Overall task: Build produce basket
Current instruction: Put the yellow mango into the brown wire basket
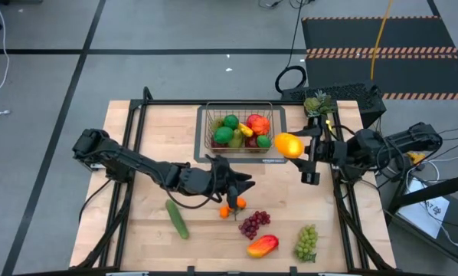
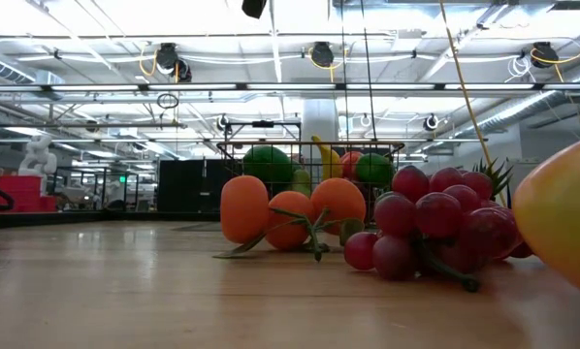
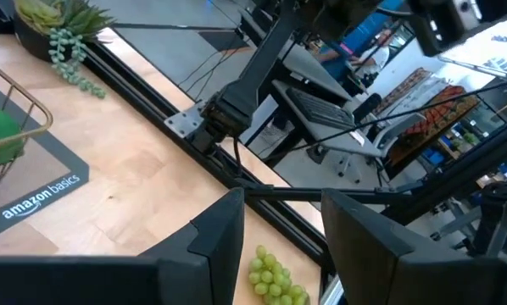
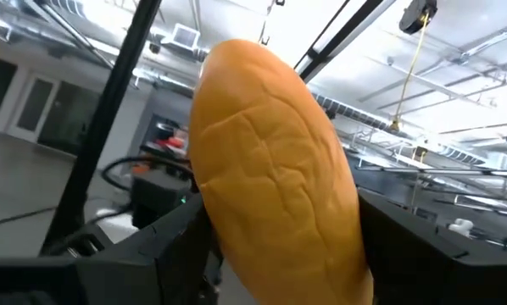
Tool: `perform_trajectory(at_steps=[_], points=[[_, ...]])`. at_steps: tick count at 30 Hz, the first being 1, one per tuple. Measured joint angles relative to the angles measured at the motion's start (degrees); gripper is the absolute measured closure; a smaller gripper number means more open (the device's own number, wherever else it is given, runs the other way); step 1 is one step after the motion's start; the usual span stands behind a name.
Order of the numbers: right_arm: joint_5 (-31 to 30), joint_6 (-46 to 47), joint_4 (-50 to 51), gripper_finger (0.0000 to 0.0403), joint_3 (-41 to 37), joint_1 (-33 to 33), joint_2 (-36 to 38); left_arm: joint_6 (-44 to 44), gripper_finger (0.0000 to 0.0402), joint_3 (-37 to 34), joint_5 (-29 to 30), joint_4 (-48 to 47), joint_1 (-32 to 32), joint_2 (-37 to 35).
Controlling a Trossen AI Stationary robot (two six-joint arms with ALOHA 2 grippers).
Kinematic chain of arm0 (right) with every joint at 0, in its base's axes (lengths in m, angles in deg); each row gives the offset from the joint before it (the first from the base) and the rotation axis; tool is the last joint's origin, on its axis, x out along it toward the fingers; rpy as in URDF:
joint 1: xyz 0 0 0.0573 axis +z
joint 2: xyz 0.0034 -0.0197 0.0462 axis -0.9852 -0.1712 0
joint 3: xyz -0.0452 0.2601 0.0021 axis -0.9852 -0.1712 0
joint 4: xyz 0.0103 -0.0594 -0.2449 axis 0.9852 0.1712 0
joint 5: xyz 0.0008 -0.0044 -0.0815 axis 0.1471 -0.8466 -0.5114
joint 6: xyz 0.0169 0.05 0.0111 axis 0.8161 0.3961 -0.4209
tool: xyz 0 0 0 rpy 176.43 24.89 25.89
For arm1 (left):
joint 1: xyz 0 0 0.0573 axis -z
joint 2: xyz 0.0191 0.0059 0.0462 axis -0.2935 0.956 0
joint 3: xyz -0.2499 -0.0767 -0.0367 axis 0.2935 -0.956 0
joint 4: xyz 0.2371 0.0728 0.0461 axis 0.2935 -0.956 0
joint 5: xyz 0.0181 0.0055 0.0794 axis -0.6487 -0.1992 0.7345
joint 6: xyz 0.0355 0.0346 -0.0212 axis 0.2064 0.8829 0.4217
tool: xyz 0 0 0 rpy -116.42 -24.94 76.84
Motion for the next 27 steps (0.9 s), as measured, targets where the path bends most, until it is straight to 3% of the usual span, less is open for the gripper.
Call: perform_trajectory(at_steps=[6,11,27], points=[[-0.03,2.82,0.0,0.0142,0.0,-0.08,0.02,-0.34,0.0243,0.0,0.0,-0.02,0.35,0.0],[0.05,11.76,-0.03,0.0142,0.0,-0.08,0.0,-0.33,0.0243,0.0,0.02,0.07,0.35,0.0],[0.04,64.98,0.24,0.0142,0.0,-0.05,-0.02,-0.34,0.0243,-0.02,0.04,5.02,0.35,0.0]])
